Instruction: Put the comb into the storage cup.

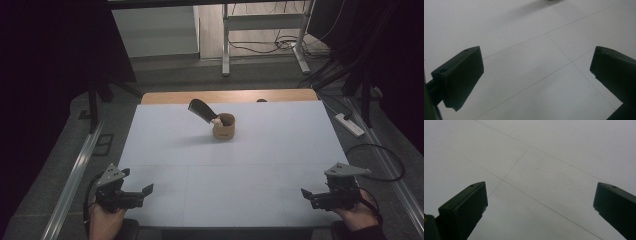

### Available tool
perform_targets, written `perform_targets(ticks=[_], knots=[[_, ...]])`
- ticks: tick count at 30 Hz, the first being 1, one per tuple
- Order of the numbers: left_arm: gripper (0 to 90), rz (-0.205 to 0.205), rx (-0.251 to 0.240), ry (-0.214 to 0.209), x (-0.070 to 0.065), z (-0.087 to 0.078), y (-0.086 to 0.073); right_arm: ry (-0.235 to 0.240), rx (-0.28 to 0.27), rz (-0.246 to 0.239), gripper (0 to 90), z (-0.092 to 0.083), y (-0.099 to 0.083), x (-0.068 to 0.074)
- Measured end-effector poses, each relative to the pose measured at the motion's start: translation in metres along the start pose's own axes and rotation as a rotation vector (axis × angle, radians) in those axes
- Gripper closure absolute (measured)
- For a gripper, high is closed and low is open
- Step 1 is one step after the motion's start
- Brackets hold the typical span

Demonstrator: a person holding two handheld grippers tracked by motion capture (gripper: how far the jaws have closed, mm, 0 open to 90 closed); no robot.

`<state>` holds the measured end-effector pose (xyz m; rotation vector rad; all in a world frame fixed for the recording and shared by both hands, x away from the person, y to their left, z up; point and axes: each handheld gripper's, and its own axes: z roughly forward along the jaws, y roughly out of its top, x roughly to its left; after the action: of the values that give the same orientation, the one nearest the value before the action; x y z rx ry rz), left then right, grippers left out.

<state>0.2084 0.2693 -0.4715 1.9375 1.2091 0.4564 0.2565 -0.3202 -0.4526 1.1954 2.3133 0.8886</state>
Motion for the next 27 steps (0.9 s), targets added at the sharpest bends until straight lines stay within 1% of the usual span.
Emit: perform_targets(ticks=[10,17,19,22,24,27], knots=[[0.0,0.007,0.030,0.017,-0.0021,-0.0008,-0.0043,-0.006,0.001,0.004,0.0,0.0001,0.0000,-0.0002],[0.0,0.002,0.053,0.021,-0.0034,-0.0004,-0.0085,-0.011,0.002,0.007,0.0,0.0002,0.0002,-0.0002],[0.0,0.001,0.053,0.026,-0.0041,-0.0011,-0.0090,-0.012,0.003,0.007,0.0,0.0003,0.0002,-0.0002],[0.0,0.003,0.068,0.039,-0.0048,-0.0012,-0.0096,-0.014,0.004,0.007,0.0,0.0004,0.0003,-0.0001],[0.0,0.003,0.081,0.043,-0.0052,-0.0008,-0.0097,-0.015,0.005,0.008,0.0,0.0005,0.0004,-0.0001],[0.0,-0.003,0.084,0.045,-0.0047,-0.0002,-0.0099,-0.017,0.006,0.007,0.0,0.0006,0.0005,0.0002]])
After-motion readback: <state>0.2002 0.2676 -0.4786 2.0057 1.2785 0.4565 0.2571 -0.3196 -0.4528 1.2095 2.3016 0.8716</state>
